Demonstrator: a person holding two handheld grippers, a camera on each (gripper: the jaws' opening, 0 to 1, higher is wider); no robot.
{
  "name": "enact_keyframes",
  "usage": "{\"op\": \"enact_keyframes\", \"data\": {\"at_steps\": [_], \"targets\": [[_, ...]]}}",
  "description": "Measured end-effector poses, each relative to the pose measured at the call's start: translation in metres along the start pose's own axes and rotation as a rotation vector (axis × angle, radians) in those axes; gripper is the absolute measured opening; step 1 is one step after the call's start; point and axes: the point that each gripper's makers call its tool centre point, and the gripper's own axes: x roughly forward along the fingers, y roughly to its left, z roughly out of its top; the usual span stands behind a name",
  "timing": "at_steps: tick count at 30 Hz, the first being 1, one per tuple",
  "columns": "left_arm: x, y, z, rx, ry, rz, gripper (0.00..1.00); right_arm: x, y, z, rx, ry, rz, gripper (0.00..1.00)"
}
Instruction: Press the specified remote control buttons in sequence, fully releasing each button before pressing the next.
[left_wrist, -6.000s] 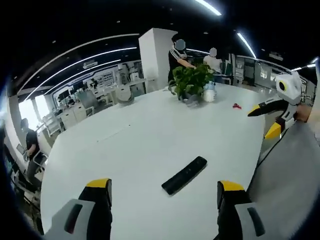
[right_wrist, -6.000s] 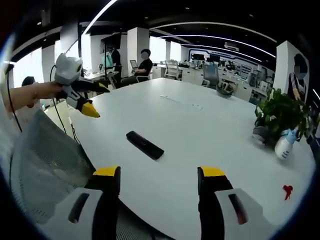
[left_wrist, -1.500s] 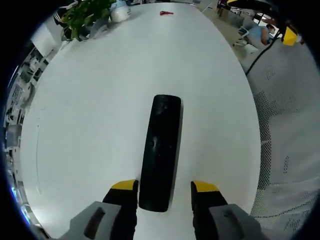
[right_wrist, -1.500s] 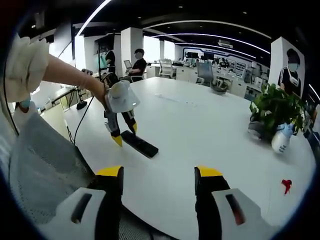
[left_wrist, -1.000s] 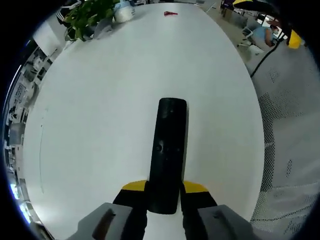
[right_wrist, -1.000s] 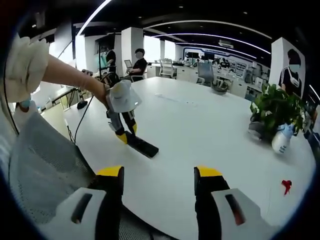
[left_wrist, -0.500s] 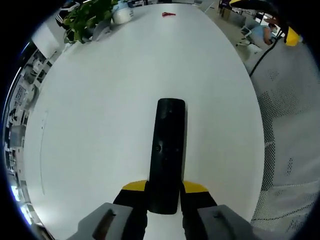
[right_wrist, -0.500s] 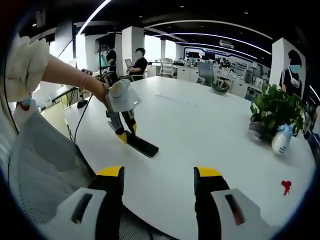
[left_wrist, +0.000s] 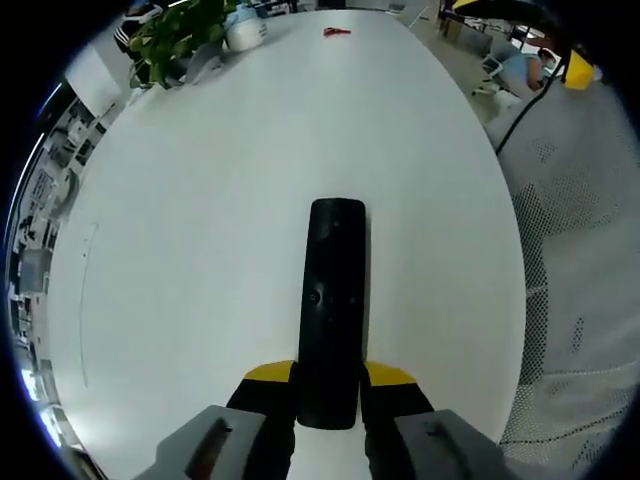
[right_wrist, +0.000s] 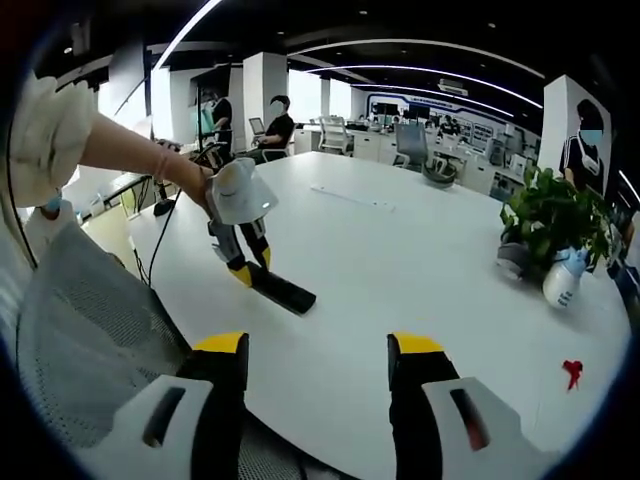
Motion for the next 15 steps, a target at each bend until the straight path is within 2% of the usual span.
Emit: {"op": "enact_keyframes", "data": {"at_steps": [15], "targets": [[-0.0013, -0.0071, -0.0001, -0.004, -0.021, 0.001, 0.24, 0.0001, 0.0016, -0.0003, -0.001, 0.002, 0.007, 0.58]]}}
